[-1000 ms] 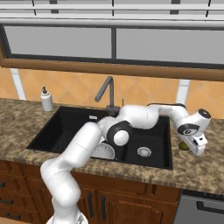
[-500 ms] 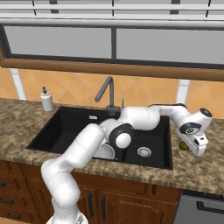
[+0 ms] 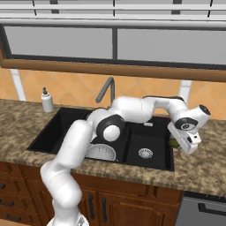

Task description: Put the colander in the sink, put the banana, mango in the colander, and turn on the sink faucet and pour water over the colander.

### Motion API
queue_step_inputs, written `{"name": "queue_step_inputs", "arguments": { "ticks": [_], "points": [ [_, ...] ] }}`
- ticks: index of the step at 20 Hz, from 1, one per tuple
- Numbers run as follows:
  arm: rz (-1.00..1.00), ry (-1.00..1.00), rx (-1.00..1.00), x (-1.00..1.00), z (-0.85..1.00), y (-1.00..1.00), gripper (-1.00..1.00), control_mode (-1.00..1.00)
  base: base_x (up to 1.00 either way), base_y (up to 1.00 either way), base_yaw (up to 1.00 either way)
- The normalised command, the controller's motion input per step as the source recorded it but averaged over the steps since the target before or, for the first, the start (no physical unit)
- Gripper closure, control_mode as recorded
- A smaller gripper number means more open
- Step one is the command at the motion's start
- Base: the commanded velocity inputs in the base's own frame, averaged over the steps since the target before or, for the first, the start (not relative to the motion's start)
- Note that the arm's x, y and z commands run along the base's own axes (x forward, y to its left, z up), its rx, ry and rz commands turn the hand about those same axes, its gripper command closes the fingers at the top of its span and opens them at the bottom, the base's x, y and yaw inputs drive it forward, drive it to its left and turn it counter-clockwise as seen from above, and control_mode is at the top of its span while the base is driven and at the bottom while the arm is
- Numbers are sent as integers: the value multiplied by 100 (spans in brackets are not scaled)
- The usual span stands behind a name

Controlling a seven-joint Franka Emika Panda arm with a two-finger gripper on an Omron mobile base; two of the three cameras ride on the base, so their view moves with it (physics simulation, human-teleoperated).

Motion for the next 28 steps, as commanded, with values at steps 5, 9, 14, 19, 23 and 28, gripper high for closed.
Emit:
{"name": "queue_step_inputs", "arguments": {
  "ticks": [5,9,14,19,23,28],
  "points": [
    [0,-15,-13,-41,86,100,100,-100,0,0,0],
    [0,-27,-22,-54,85,100,100,-100,0,0,0],
    [0,-21,-28,-57,59,100,100,-100,0,0,0],
    [0,7,-19,-4,55,100,100,-100,0,0,0],
    [1,29,-8,-2,70,88,100,-100,0,0,0],
    [14,44,-1,-16,66,58,100,-100,0,0,0]
  ]
}}
